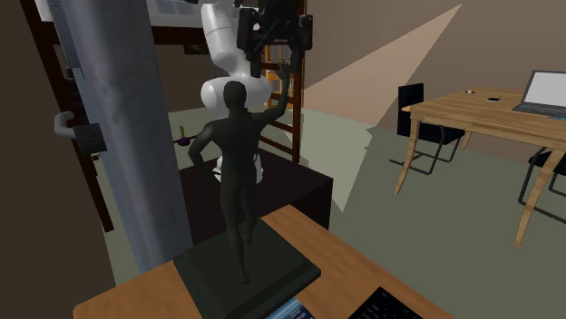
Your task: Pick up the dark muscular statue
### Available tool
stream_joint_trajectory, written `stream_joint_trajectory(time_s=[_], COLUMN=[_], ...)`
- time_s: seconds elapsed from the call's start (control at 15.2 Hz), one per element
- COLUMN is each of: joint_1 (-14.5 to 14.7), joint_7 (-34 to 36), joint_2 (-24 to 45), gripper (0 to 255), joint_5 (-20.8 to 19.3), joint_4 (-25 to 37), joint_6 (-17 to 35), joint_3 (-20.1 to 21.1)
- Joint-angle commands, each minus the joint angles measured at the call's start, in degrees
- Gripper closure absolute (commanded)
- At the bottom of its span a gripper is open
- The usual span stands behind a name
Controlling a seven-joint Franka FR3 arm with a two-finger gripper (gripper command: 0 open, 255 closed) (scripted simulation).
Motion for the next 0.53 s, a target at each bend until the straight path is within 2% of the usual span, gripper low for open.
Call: stream_joint_trajectory(time_s=[0.0,0.46], joint_1=[-0.23,-2.07], joint_7=[-3.52,-15.97], joint_2=[4.0,20.23], gripper=[0,0], joint_5=[0.33,4.85], joint_4=[4.72,23.41], joint_6=[-0.85,-4.85], joint_3=[-2.22,-9.26])
